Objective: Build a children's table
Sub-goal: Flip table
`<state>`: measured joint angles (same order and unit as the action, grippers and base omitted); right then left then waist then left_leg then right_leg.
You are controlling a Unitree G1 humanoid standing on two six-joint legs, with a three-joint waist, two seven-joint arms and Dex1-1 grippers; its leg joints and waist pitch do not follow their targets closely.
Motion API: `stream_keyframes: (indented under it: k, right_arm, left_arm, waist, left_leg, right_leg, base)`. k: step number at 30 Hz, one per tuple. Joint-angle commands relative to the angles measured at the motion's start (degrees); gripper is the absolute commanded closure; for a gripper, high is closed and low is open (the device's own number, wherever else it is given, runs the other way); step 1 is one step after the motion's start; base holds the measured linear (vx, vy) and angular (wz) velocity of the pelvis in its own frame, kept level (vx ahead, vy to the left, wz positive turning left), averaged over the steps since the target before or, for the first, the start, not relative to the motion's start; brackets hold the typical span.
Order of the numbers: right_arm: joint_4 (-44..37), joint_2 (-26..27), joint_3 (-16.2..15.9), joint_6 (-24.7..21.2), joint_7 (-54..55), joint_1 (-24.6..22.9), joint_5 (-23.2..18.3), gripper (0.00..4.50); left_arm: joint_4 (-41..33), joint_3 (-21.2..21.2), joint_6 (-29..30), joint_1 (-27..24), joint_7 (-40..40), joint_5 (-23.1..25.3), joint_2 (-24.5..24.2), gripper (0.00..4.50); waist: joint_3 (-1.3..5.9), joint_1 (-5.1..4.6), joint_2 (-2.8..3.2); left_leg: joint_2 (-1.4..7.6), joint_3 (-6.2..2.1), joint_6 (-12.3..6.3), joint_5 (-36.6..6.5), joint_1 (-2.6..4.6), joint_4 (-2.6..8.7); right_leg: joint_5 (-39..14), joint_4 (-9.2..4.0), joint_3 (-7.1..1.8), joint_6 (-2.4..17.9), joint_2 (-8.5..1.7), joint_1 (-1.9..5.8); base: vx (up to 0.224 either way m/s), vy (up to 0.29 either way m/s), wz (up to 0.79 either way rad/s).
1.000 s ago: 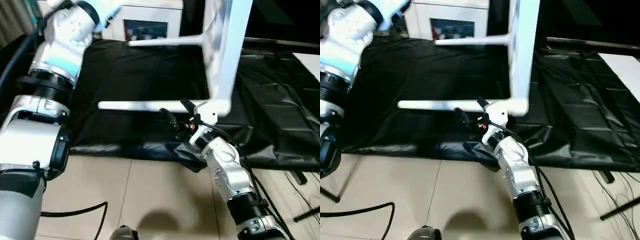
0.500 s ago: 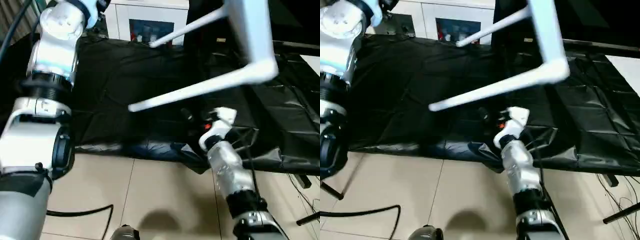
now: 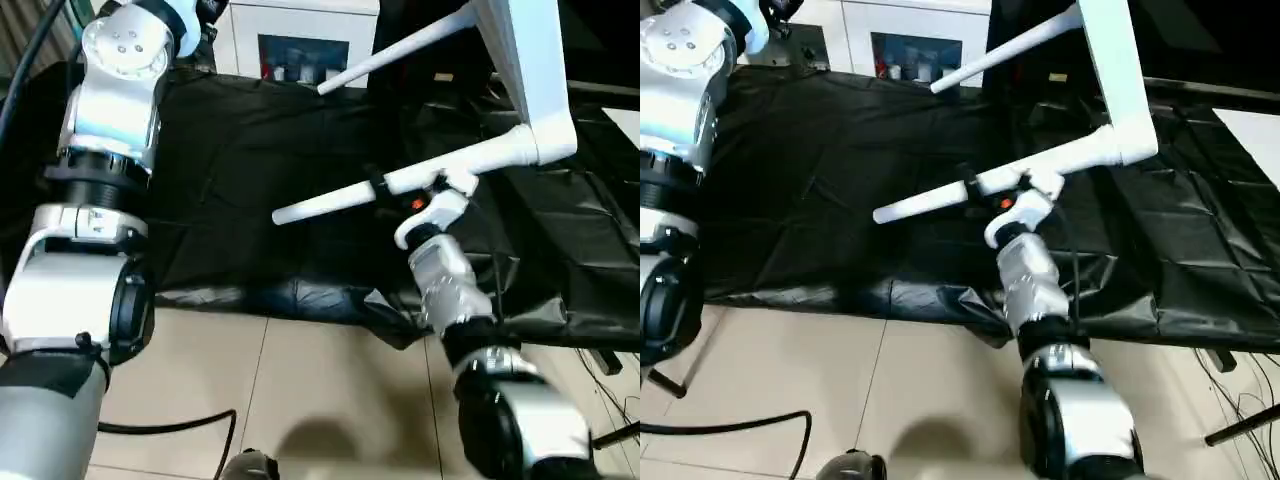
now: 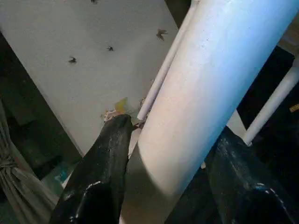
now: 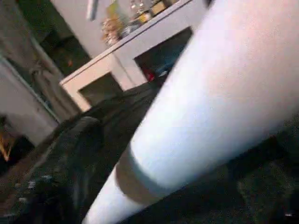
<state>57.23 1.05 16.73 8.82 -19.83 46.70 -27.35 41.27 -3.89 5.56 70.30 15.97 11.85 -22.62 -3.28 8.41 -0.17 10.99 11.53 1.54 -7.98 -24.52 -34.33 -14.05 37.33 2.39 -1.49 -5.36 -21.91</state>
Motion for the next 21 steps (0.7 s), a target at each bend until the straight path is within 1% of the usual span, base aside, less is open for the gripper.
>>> stream_keyframes:
  k: [1, 4, 6, 9, 10, 12, 13, 15, 16, 18, 19, 21]
  right_arm:
    - [1.3, -0.5, 1.6, 0.5, -0.6, 1.7, -1.7, 0.72]
    - [3.1, -0.7, 2.5, 0.9, -2.0, 3.2, -1.8, 0.90]
    - [4.7, -0.9, 2.7, 1.5, -4.0, 4.3, -1.5, 1.16]
    - [5.2, -1.2, 3.2, 1.5, -4.9, 5.2, -1.9, 1.35]
    - [5.7, -1.4, 3.7, 1.4, -4.9, 5.8, -2.1, 1.60]
    - [5.8, -1.6, 3.8, 1.3, -4.9, 6.2, -2.1, 1.67]
    - [6.1, -1.8, 4.1, 1.2, -5.0, 6.8, -2.0, 1.81]
    - [6.0, -2.0, 4.1, 1.1, -4.9, 7.0, -1.9, 2.03]
    - [6.1, -2.5, 4.4, 1.1, -4.6, 7.7, -1.9, 2.03]
    - [6.0, -3.1, 4.2, 1.3, -4.4, 8.3, -1.5, 2.25]
    - [6.1, -3.3, 4.2, 1.4, -4.4, 8.4, -1.3, 2.36]
    - [6.3, -4.0, 4.1, 1.9, -4.5, 9.0, -0.6, 2.55]
  left_arm:
    - [1.4, -3.4, 3.7, -1.8, 0.0, -6.0, 1.9, 2.30]
    - [0.5, -4.2, 4.6, -2.5, -0.5, -6.5, 2.0, 2.30]
    - [-0.7, -4.9, 5.4, -3.4, -0.9, -6.9, 2.2, 2.30]
    - [-2.3, -5.2, 6.1, -4.8, -1.4, -7.3, 2.6, 2.30]
    - [-3.2, -5.4, 6.5, -5.6, -1.7, -7.4, 2.7, 2.30]
    - [-3.7, -5.4, 6.6, -6.1, -1.8, -7.4, 2.7, 2.30]
    - [-4.3, -5.5, 7.1, -6.7, -1.9, -7.6, 2.8, 2.30]
    - [-4.5, -5.6, 7.1, -6.9, -2.0, -7.7, 2.8, 2.30]
    - [-5.2, -5.9, 7.5, -7.6, -2.6, -7.8, 3.0, 2.30]
    - [-5.7, -6.2, 7.7, -8.1, -2.8, -7.9, 3.0, 2.30]
    - [-5.9, -6.3, 7.8, -8.3, -2.9, -7.9, 3.1, 2.30]
    - [-7.2, -6.9, 8.5, -9.3, -3.1, -8.2, 3.5, 2.31]
  waist:
    - [4.57, -0.43, -1.25]
    - [4.54, -0.49, -1.29]
    - [4.61, -0.51, -1.37]
    - [4.57, -0.60, -1.61]
    - [4.57, -0.56, -1.47]
    - [4.55, -0.66, -1.57]
    - [4.48, -0.66, -1.52]
    - [4.55, -0.62, -1.47]
    - [4.53, -0.74, -1.79]
    - [4.50, -0.68, -1.78]
    - [4.53, -0.69, -1.73]
    - [4.60, -0.77, -1.83]
  left_leg:
    - [2.23, -0.92, -3.11, -6.9, 2.62, 3.40]
    - [2.28, -0.93, -3.17, -7.0, 2.58, 3.43]
    - [2.26, -0.92, -3.41, -6.3, 2.51, 3.34]
    - [2.29, -0.87, -3.96, -5.6, 2.47, 3.33]
    - [2.29, -0.84, -3.92, -5.7, 2.58, 3.31]
    - [2.33, -0.82, -3.48, -6.4, 2.71, 3.40]
    - [2.36, -0.86, -2.96, -6.9, 2.66, 3.49]
    - [2.33, -0.81, -2.64, -7.2, 2.79, 3.47]
    - [2.39, -0.82, -2.45, -7.3, 2.77, 3.56]
    - [2.40, -0.87, -2.02, -7.7, 2.81, 3.62]
    - [2.42, -0.88, -1.61, -7.7, 2.86, 3.64]
    - [2.45, -0.87, -1.20, -7.2, 2.98, 3.61]
  right_leg:
    - [3.2, -3.66, -1.41, 13.8, -3.28, 1.45]
    - [2.2, -3.73, -1.39, 13.7, -3.33, 1.45]
    - [2.8, -3.58, -1.35, 13.8, -3.33, 1.50]
    - [3.5, -3.53, -1.32, 14.0, -3.22, 1.50]
    - [3.2, -3.56, -1.34, 14.0, -3.23, 1.36]
    - [2.4, -3.62, -1.34, 14.0, -3.14, 1.30]
    - [1.6, -3.69, -1.33, 13.9, -3.18, 1.31]
    - [1.4, -3.70, -1.37, 13.7, -3.14, 1.22]
    - [1.6, -3.75, -1.37, 13.6, -3.12, 1.25]
    - [1.1, -3.75, -1.35, 13.4, -3.16, 1.25]
    - [1.3, -3.72, -1.36, 13.2, -3.11, 1.20]
    - [3.2, -3.48, -1.35, 13.2, -2.95, 1.15]
  base:
    - [0.000, 0.000, 0.00]
    - [0.000, 0.000, 0.00]
    - [0.000, 0.000, 0.00]
    - [0.000, 0.000, 0.00]
    - [0.000, 0.000, 0.00]
    - [0.000, 0.000, 0.00]
    - [0.000, 0.000, 0.00]
    - [0.000, 0.000, 0.00]
    - [0.000, 0.000, 0.00]
    - [0.000, 0.000, 0.00]
    - [0.000, 0.000, 0.00]
    - [0.000, 0.000, 0.00]
